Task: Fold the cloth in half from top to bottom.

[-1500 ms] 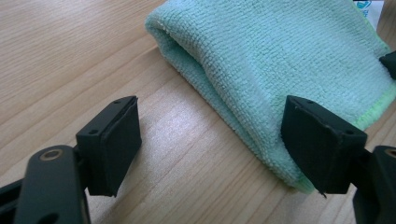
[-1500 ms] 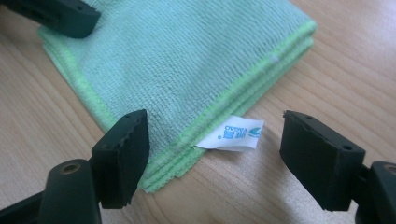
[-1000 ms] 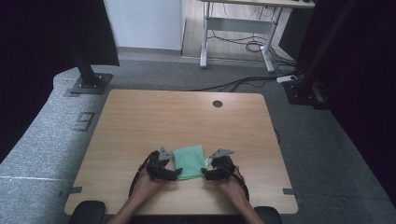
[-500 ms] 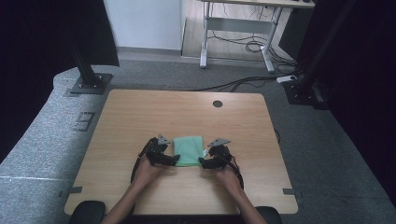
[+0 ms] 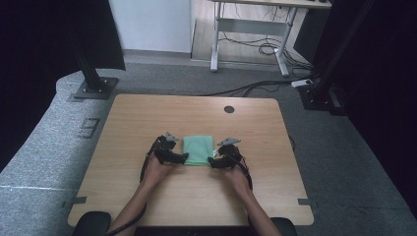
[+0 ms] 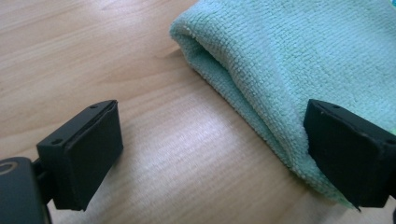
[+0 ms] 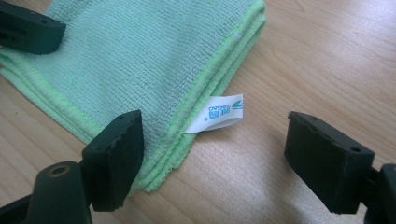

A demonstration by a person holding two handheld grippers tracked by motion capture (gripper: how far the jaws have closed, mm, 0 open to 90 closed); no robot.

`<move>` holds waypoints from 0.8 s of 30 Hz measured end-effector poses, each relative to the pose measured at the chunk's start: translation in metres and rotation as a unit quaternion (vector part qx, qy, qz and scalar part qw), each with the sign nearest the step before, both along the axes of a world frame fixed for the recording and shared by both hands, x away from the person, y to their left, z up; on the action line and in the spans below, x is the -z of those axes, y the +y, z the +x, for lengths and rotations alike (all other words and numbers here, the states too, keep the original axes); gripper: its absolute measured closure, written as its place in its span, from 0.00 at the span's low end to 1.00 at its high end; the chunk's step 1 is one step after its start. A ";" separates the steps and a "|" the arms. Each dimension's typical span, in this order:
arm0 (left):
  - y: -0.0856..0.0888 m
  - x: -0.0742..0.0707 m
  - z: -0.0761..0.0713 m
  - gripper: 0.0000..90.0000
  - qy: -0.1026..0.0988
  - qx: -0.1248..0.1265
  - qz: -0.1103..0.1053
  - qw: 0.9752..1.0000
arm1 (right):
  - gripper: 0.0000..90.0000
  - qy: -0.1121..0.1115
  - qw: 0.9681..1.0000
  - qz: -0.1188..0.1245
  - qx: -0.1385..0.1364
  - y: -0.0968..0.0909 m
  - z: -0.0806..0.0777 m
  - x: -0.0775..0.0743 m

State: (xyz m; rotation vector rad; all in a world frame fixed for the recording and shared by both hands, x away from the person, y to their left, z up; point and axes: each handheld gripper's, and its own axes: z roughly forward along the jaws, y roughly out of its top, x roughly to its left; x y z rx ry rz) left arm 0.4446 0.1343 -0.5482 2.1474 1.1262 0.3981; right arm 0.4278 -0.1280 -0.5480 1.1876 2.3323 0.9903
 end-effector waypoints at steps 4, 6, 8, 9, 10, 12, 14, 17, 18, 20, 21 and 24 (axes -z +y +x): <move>0.000 0.000 0.002 0.07 0.000 0.000 -0.001 1.000 | 0.21 0.002 1.000 0.009 0.002 -0.001 0.001 0.001; 0.000 0.000 0.002 0.07 0.000 0.001 -0.002 1.000 | 0.21 0.000 1.000 0.013 0.001 -0.002 0.001 0.002; 0.000 0.000 0.002 0.07 -0.001 0.002 -0.003 1.000 | 0.21 0.001 1.000 0.015 0.002 -0.002 0.001 0.002; 0.001 0.000 0.002 0.07 -0.001 0.001 -0.003 1.000 | 0.21 0.001 1.000 0.016 0.001 -0.002 0.001 0.002; 0.000 0.000 0.002 0.07 -0.002 0.001 -0.003 1.000 | 0.21 0.001 1.000 0.016 0.000 -0.002 0.001 0.002; 0.000 0.000 0.002 0.06 -0.010 0.000 0.001 1.000 | 0.21 0.004 1.000 0.017 0.000 -0.002 0.002 0.002; -0.001 -0.001 0.001 0.06 -0.015 0.001 0.001 1.000 | 0.21 0.004 1.000 0.018 -0.003 -0.001 0.001 0.001; 0.000 -0.004 0.000 0.04 -0.014 -0.004 -0.001 1.000 | 0.21 0.004 1.000 0.021 -0.005 -0.001 0.000 -0.003; 0.000 -0.006 0.000 0.03 -0.014 -0.003 -0.001 1.000 | 0.21 0.004 1.000 0.022 -0.007 -0.001 -0.001 -0.004; 0.000 -0.012 -0.003 0.03 -0.016 0.004 -0.004 1.000 | 0.20 0.006 1.000 0.026 -0.011 -0.002 -0.002 -0.008; 0.001 -0.016 -0.006 0.03 -0.019 0.009 -0.006 1.000 | 0.19 0.005 1.000 0.028 -0.014 -0.002 -0.003 -0.010; 0.001 -0.026 -0.014 0.03 -0.021 0.021 -0.023 0.999 | 0.17 0.002 0.999 0.027 -0.025 -0.004 -0.008 -0.016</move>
